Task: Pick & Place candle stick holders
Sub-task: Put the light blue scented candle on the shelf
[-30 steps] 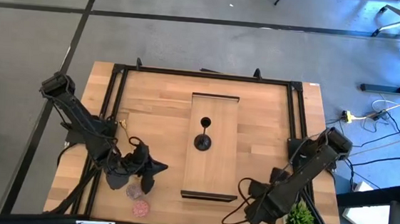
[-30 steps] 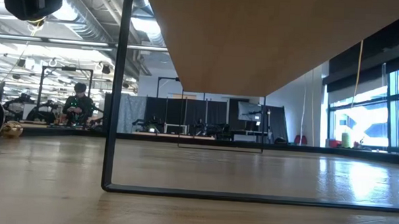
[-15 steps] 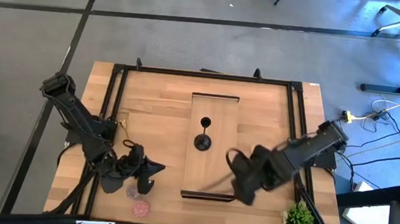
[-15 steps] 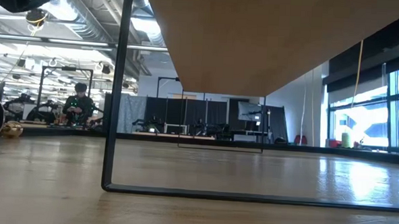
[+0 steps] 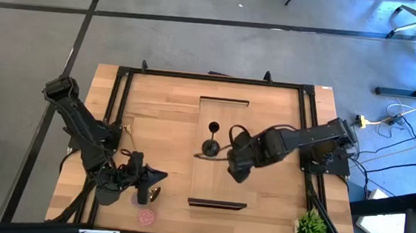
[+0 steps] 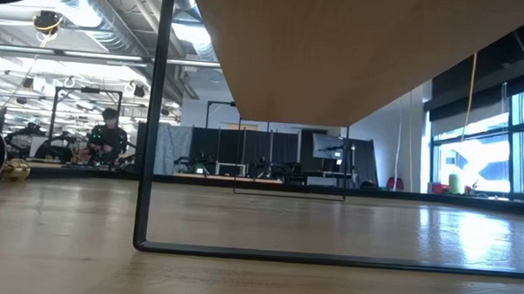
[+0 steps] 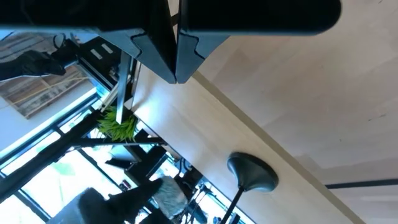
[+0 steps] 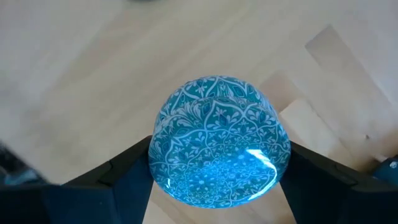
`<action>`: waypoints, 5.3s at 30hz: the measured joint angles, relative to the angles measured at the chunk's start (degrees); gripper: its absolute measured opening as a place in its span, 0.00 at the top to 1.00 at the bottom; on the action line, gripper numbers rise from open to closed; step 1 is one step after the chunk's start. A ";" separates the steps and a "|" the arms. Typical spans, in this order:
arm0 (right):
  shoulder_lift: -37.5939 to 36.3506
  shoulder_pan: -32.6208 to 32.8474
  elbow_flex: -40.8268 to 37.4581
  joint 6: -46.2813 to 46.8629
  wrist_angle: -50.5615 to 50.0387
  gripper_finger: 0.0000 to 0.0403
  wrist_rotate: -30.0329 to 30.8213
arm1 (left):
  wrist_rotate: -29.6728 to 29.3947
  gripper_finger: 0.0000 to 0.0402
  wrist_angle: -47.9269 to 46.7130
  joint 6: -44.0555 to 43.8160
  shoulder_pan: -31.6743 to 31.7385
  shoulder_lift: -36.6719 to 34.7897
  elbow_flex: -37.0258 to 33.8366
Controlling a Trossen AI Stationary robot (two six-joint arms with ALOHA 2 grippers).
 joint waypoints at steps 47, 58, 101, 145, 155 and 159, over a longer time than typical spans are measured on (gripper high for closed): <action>9.38 -0.91 1.14 -37.27 0.73 0.09 -0.28 | -1.50 1.00 -0.04 -2.92 -3.16 0.02 0.00; 9.31 -1.02 1.16 -37.24 -0.05 0.09 5.40 | -1.53 1.00 -0.31 -2.92 -3.16 0.02 0.00; 9.13 -1.20 6.51 -37.98 -0.02 0.08 6.80 | -2.35 1.00 -0.89 -2.92 -3.09 0.02 0.00; -12.56 8.03 -2.04 -17.29 0.61 0.08 -2.78 | -2.82 1.00 -0.34 -3.83 -3.11 0.04 0.00; -10.73 17.02 -8.07 -9.85 14.66 0.10 2.12 | -4.21 1.00 -1.77 -3.49 -2.22 0.04 -0.01; -9.08 16.99 -10.42 -4.01 13.91 0.20 3.23 | -3.80 1.00 -1.79 -3.40 -1.22 0.04 -0.02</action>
